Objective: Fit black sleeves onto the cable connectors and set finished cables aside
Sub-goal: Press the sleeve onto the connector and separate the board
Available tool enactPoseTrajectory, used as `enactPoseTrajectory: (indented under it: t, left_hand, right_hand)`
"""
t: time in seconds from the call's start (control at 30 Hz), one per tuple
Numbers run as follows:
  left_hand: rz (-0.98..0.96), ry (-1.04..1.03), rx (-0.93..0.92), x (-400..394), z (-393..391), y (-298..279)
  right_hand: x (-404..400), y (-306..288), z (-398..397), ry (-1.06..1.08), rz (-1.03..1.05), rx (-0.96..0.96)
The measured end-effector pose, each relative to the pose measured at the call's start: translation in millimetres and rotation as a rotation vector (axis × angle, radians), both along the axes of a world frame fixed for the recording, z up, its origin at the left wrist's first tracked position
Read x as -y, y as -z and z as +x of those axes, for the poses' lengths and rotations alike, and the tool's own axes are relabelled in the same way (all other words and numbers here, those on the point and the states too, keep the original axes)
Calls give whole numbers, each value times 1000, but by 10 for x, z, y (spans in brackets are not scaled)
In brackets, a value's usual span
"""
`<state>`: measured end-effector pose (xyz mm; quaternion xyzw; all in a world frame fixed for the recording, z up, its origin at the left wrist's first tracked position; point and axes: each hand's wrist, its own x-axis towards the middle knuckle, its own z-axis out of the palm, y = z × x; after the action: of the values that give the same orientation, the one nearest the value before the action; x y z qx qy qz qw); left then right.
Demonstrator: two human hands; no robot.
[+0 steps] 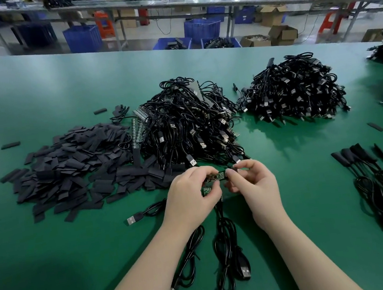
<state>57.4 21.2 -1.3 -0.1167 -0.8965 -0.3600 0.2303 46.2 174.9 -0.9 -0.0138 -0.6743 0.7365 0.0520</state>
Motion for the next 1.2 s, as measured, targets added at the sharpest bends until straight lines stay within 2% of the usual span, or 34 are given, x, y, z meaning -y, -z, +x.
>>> enactPoseTrajectory:
  t: [0.4,0.57,0.87,1.2]
  left_hand:
    - [31,6,-1,17,-8,-3]
    - [109,18,62,30,-21,14]
    - [309,69,162,95,-46,43]
    - [308,88,213,81,-61,51]
  right_hand:
    - [9,25,-12,3,-38,1]
    - [-3,28,-13,-23,-47,13]
    - [-58,-50,16,-210,-68,-23]
    - [-24,-94,38,-97,-14,-44]
